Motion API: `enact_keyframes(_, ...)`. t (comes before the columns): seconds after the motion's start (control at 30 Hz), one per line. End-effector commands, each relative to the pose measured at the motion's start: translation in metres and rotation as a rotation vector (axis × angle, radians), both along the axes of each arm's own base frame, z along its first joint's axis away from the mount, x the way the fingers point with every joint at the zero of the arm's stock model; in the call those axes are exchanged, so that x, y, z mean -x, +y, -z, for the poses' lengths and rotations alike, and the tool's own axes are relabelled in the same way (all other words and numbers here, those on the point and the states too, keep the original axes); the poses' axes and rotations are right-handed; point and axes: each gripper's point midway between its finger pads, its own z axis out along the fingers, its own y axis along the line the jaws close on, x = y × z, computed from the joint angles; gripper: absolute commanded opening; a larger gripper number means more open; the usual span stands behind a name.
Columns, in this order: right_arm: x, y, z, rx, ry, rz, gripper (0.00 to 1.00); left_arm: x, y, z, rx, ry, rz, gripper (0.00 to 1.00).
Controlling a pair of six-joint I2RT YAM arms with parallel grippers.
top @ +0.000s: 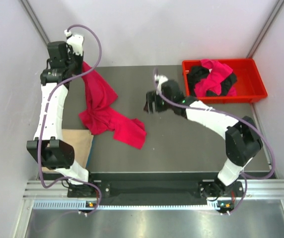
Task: Fold and stack the t-shirts
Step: Flatten the tshirt out
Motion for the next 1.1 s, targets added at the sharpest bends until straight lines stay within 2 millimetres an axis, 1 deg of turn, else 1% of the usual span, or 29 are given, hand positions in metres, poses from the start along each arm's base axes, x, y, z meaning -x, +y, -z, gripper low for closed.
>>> enact_keyframes(0.0,0.042,0.005,0.014,-0.063,0.100,0.016,0.76,0.009,0.004,-0.026,-0.019,-0.101,-0.012,0.00)
enact_keyframes(0.03,0.055,0.013,0.021,-0.094,0.139,0.004,0.88,0.011,0.004,-0.024,-0.021,-0.096,-0.010,0.00)
enact_keyframes(0.07,0.069,0.011,0.039,-0.077,0.178,0.002,0.91,0.013,0.004,-0.018,-0.022,-0.086,-0.009,0.00)
enact_keyframes(0.1,0.076,0.013,0.046,-0.072,0.191,-0.005,0.91,0.017,0.005,-0.021,-0.025,-0.093,-0.013,0.00)
enact_keyframes(0.13,0.088,0.023,0.049,-0.074,0.192,-0.027,0.91,0.018,0.007,-0.020,-0.029,-0.092,-0.020,0.00)
enact_keyframes(0.17,0.097,0.025,0.062,-0.071,0.224,-0.030,0.91,0.020,0.007,-0.017,-0.031,-0.087,-0.022,0.00)
enact_keyframes(0.23,0.107,0.036,0.069,-0.102,0.239,-0.043,0.89,0.025,0.008,-0.021,-0.035,-0.098,-0.024,0.00)
enact_keyframes(0.27,0.113,0.036,0.084,-0.102,0.282,-0.031,0.87,0.026,0.008,-0.021,-0.036,-0.099,-0.025,0.00)
enact_keyframes(0.3,0.117,0.037,0.092,-0.101,0.314,-0.037,0.85,0.028,0.008,-0.024,-0.035,-0.104,-0.027,0.00)
enact_keyframes(0.33,0.114,0.044,0.090,-0.134,0.305,-0.038,0.80,0.030,0.008,-0.025,-0.036,-0.107,-0.026,0.00)
enact_keyframes(0.37,0.114,0.046,0.099,-0.131,0.321,-0.038,0.79,0.032,0.008,-0.027,-0.038,-0.110,-0.027,0.00)
enact_keyframes(0.4,0.115,0.050,0.101,-0.139,0.326,-0.046,0.75,0.034,0.007,-0.030,-0.040,-0.118,-0.025,0.00)
enact_keyframes(0.43,0.114,0.056,0.100,-0.158,0.321,-0.054,0.68,0.035,0.009,-0.031,-0.044,-0.118,-0.031,0.00)
enact_keyframes(0.47,0.113,0.059,0.108,-0.155,0.339,-0.053,0.62,0.037,0.011,-0.032,-0.048,-0.121,-0.040,0.00)
enact_keyframes(0.5,0.114,0.062,0.110,-0.166,0.346,-0.062,0.54,0.039,0.011,-0.034,-0.050,-0.124,-0.044,0.00)
enact_keyframes(0.53,0.109,0.066,0.109,-0.183,0.334,-0.062,0.37,0.041,0.013,-0.034,-0.054,-0.122,-0.047,0.00)
enact_keyframes(0.57,0.108,0.067,0.114,-0.186,0.346,-0.054,0.31,0.043,0.013,-0.032,-0.056,-0.116,-0.046,0.00)
enact_keyframes(0.7,0.105,0.074,0.118,-0.186,0.350,-0.068,0.22,0.053,0.019,-0.023,-0.069,-0.091,-0.064,0.00)
enact_keyframes(0.73,0.104,0.073,0.116,-0.186,0.342,-0.067,0.11,0.056,0.021,-0.014,-0.079,-0.068,-0.068,0.00)
enact_keyframes(0.77,0.104,0.068,0.118,-0.180,0.342,-0.054,0.03,0.060,0.027,-0.011,-0.086,-0.055,-0.082,0.00)
enact_keyframes(0.8,0.101,0.063,0.115,-0.179,0.327,-0.036,0.00,0.062,0.031,-0.005,-0.093,-0.039,-0.093,0.00)
enact_keyframes(0.83,0.094,0.053,0.113,-0.182,0.318,-0.012,0.00,0.065,0.038,0.001,-0.113,-0.021,-0.102,0.00)
enact_keyframes(0.87,0.093,0.042,0.103,-0.192,0.299,0.001,0.00,0.068,0.047,0.018,-0.120,0.021,-0.117,0.00)
enact_keyframes(0.9,0.088,0.030,0.098,-0.193,0.283,0.029,0.00,0.074,0.052,0.026,-0.133,0.048,-0.121,0.00)
enact_keyframes(0.93,0.079,0.010,0.094,-0.182,0.270,0.071,0.00,0.077,0.058,0.037,-0.161,0.079,-0.119,0.00)
enact_keyframes(0.97,0.079,-0.005,0.080,-0.189,0.236,0.090,0.00,0.085,0.069,0.055,-0.170,0.132,-0.136,0.00)
enact_keyframes(1.0,0.081,-0.022,0.082,-0.148,0.241,0.124,0.00,0.092,0.072,0.069,-0.179,0.181,-0.133,0.00)
enact_keyframes(1.03,0.077,-0.039,0.080,-0.114,0.217,0.141,0.00,0.100,0.073,0.088,-0.198,0.240,-0.105,0.00)
enact_keyframes(1.07,0.082,-0.049,0.072,-0.100,0.202,0.146,0.00,0.108,0.074,0.099,-0.207,0.276,-0.090,0.00)
